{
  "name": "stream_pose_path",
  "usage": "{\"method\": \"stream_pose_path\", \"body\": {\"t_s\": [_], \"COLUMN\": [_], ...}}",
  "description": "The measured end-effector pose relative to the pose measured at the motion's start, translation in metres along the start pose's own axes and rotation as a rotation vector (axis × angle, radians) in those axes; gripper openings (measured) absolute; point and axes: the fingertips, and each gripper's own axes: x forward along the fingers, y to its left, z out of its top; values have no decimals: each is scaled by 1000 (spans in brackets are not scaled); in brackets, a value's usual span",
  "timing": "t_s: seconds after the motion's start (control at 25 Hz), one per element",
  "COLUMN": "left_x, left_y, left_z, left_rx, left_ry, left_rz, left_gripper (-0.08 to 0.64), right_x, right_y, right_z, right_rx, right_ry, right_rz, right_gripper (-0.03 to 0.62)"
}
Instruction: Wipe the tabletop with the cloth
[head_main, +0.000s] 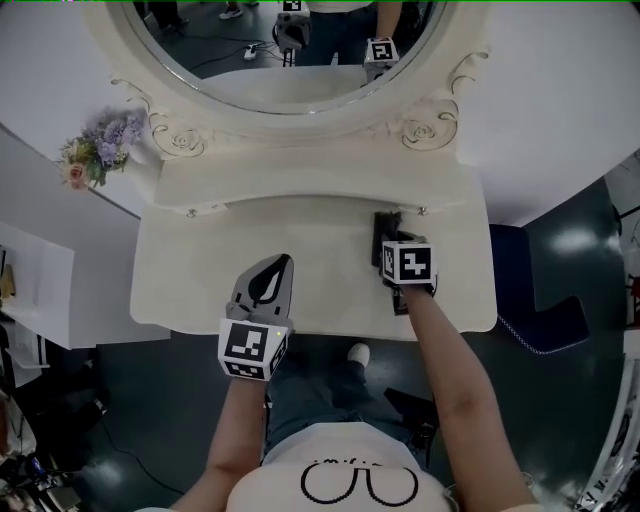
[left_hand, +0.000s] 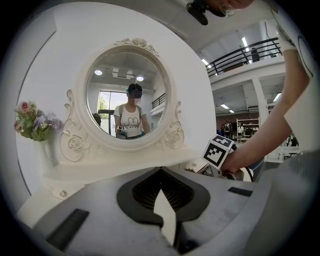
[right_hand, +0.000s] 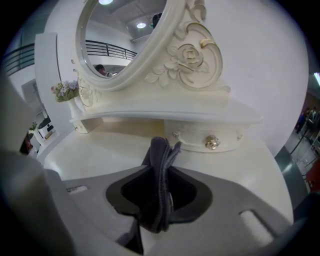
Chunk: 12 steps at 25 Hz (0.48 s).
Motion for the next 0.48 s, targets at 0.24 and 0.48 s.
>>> {"method": "stream_pose_path", "body": {"t_s": [0.24,0.48], "left_x": [15,25], "left_y": [-19,-38], "left_z": [11,13], "left_rx": [21,33], "left_ry": [-7,-5], "left_rz": [-28,-54], "left_gripper": [-3,-2], "right_x": [-16,-34], "right_y": [-56,-117], "right_z": [-8,-19], "right_rx": [-4,-17], "right_ry": [0,6], "right_rz": [-75,-158], "right_gripper": [91,91]}}
